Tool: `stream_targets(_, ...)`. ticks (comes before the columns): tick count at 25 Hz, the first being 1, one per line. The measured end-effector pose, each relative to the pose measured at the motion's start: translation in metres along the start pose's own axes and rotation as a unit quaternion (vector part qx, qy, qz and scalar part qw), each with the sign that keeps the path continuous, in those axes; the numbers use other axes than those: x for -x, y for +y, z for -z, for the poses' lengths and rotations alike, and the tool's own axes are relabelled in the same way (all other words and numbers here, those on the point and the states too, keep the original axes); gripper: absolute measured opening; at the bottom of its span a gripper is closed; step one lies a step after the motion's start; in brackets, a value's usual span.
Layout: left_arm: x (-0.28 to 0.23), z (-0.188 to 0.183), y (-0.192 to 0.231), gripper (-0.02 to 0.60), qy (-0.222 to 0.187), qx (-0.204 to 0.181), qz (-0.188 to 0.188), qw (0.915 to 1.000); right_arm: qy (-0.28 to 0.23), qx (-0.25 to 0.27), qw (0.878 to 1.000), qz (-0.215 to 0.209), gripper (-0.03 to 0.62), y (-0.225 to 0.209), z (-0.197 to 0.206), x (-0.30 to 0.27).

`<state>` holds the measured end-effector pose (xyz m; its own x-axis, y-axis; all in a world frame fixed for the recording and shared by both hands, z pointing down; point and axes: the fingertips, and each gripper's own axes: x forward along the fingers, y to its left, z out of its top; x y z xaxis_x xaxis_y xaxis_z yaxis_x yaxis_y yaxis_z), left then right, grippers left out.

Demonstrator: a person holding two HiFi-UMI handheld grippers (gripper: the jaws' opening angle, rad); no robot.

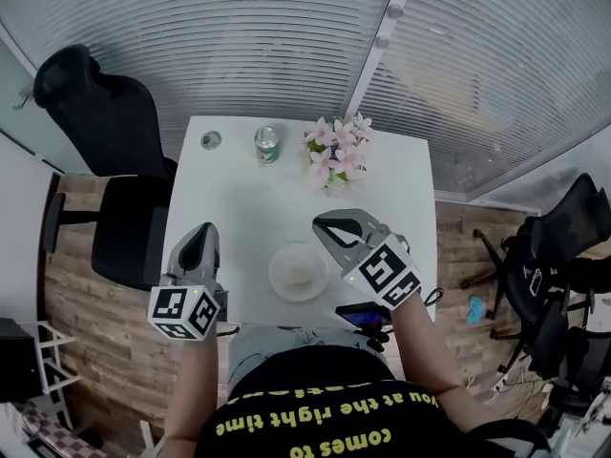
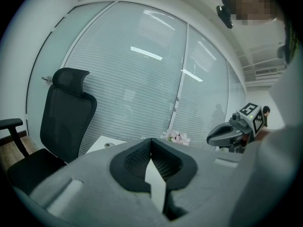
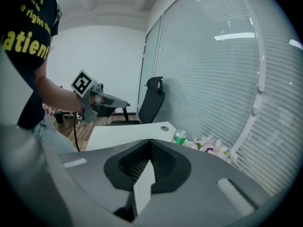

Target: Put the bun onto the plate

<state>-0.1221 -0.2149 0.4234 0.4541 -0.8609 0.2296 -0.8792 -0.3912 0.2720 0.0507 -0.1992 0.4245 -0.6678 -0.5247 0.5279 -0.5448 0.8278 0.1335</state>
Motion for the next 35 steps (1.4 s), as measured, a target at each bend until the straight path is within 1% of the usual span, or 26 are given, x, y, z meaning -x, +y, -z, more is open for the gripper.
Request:
stream_targets(4,-0.005,-0.001,-0.002,0.002,0.002,-0.004,0.004,1.0000,-0.054,-0.033,0.998,0.028,0.008,-0.018,-0.013,0.016)
stream_targets(9,-0.010,-0.003,-0.005,0.000,0.002,-0.007,0.008,0.9999,-0.094,-0.049,0.992,0.069,0.008,-0.040,-0.020,0.044)
stream_targets(13,-0.014,-0.006,-0.007,0.000,0.002,-0.010,0.010,0.9999,-0.140,-0.068,0.983,0.094,0.008,-0.057,-0.029,0.066)
stream_targets(17,-0.016,-0.008,-0.008,0.000,0.001,-0.013,0.014,0.9998,-0.172,-0.080,0.974,0.124,0.008,-0.071,-0.036,0.087)
stream_targets(21,-0.017,-0.011,-0.007,0.000,-0.001,-0.015,0.012,0.9998,-0.203,-0.104,0.963,0.143,0.008,-0.078,-0.038,0.105)
stream_targets(24,-0.017,-0.014,-0.007,0.002,-0.005,-0.016,0.013,0.9998,-0.216,-0.113,0.957,0.160,0.007,-0.081,-0.036,0.117)
stream_targets(27,-0.017,-0.015,-0.006,0.000,-0.006,-0.016,0.013,0.9998,-0.217,-0.119,0.955,0.165,0.006,-0.083,-0.030,0.123)
stream_targets(31,-0.017,-0.014,-0.004,0.000,-0.005,-0.015,0.010,0.9998,-0.223,-0.129,0.949,0.181,0.006,-0.087,-0.023,0.132)
stream_targets(35,-0.016,-0.013,-0.004,0.000,-0.005,-0.014,0.009,0.9998,-0.220,-0.126,0.950,0.182,0.006,-0.086,-0.020,0.135)
